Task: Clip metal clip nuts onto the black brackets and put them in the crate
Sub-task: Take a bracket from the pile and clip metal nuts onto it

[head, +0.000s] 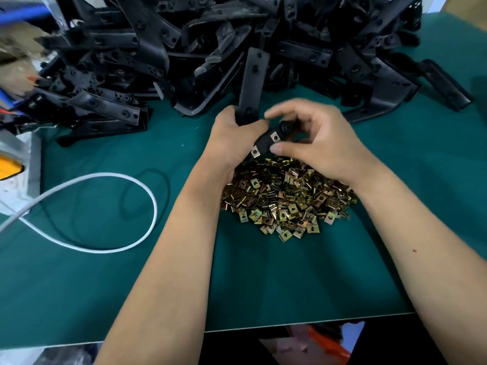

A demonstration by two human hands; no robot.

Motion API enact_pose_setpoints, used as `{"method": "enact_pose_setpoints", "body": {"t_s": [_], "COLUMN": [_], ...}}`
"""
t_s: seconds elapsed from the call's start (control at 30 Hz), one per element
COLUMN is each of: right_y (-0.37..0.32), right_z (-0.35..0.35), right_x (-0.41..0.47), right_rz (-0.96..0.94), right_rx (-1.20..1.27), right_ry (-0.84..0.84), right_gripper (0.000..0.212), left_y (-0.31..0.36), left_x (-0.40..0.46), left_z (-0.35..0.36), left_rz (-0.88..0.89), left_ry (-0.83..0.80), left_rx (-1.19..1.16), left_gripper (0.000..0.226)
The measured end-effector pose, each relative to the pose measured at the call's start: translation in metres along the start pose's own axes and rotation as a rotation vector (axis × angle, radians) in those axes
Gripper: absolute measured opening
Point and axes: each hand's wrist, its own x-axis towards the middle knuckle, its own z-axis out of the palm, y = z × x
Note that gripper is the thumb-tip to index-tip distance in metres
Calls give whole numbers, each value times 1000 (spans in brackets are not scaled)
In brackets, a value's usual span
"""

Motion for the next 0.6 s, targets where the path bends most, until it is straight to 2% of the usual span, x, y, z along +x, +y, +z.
{"method": "enact_pose_setpoints", "body": {"t_s": [0.1, 0.3, 0.6], "right_y": [0, -6, -8], "right_z": [1, 4, 13], "right_x": [0, -2, -2], "right_rz": [-67, -142, -220], "right_rx": [-197, -315, -423], "right_ry": [7, 1, 28], "right_gripper": [43, 27, 24], "left_y": [2, 5, 4], "left_x": [0, -2, -3], "left_z": [-10, -15, -13], "left_rz": [-38, -133, -175], "left_ry": [-63, -100, -89], "left_rx": [63, 32, -91], "left_gripper": [17, 3, 13]}}
